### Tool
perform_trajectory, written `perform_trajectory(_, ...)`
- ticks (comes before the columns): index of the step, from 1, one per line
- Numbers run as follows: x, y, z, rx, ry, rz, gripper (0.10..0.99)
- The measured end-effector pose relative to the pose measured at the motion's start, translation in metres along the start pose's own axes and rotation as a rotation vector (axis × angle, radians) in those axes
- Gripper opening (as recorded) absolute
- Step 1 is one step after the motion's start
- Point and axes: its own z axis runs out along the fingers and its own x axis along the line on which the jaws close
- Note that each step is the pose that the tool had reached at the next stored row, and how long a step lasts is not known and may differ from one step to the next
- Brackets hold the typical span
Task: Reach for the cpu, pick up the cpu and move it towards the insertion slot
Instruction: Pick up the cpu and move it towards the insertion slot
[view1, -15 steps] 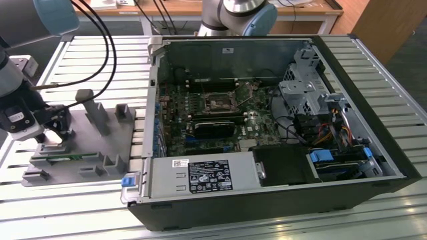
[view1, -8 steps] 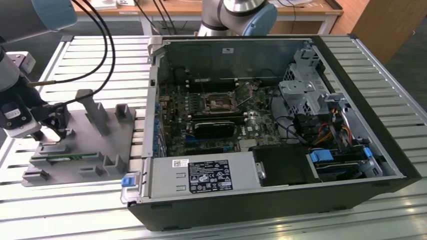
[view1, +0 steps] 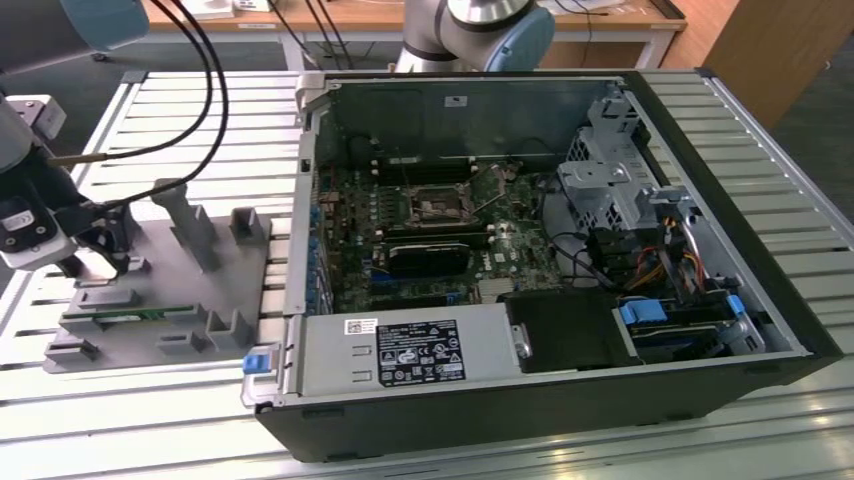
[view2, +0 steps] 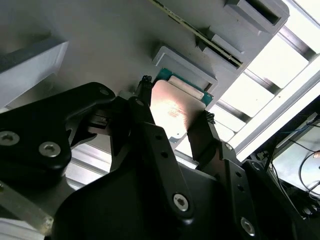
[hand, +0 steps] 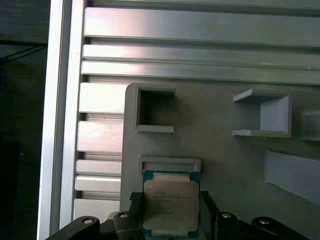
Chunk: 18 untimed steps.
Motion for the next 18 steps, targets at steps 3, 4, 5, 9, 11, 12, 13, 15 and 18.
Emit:
perform_trajectory(3,0.0,0.0001,-0.0033,0.0,0.0,0.0,0.541)
perform_trajectory(4,0.0,0.0002,-0.0043,0.0,-0.0001,0.0,0.541)
perform_trajectory(5,0.0,0.0002,-0.0053,0.0,0.0,0.0,0.541)
perform_trajectory(9,0.0,0.0004,-0.0086,0.0,0.0,0.0,0.541)
perform_trajectory(11,0.0,0.0004,-0.01,0.0,-0.0001,0.0,0.541)
perform_trajectory(12,0.0001,0.0004,-0.0107,0.0,0.0,0.0,0.541)
perform_trajectory(13,0.0001,0.0005,-0.0114,0.0,0.0001,0.0,0.541)
perform_trajectory(15,0.0001,0.0005,-0.0129,0.0,0.0,0.0,0.541)
perform_trajectory(18,0.0001,0.0006,-0.015,0.0,-0.0001,0.0,0.541)
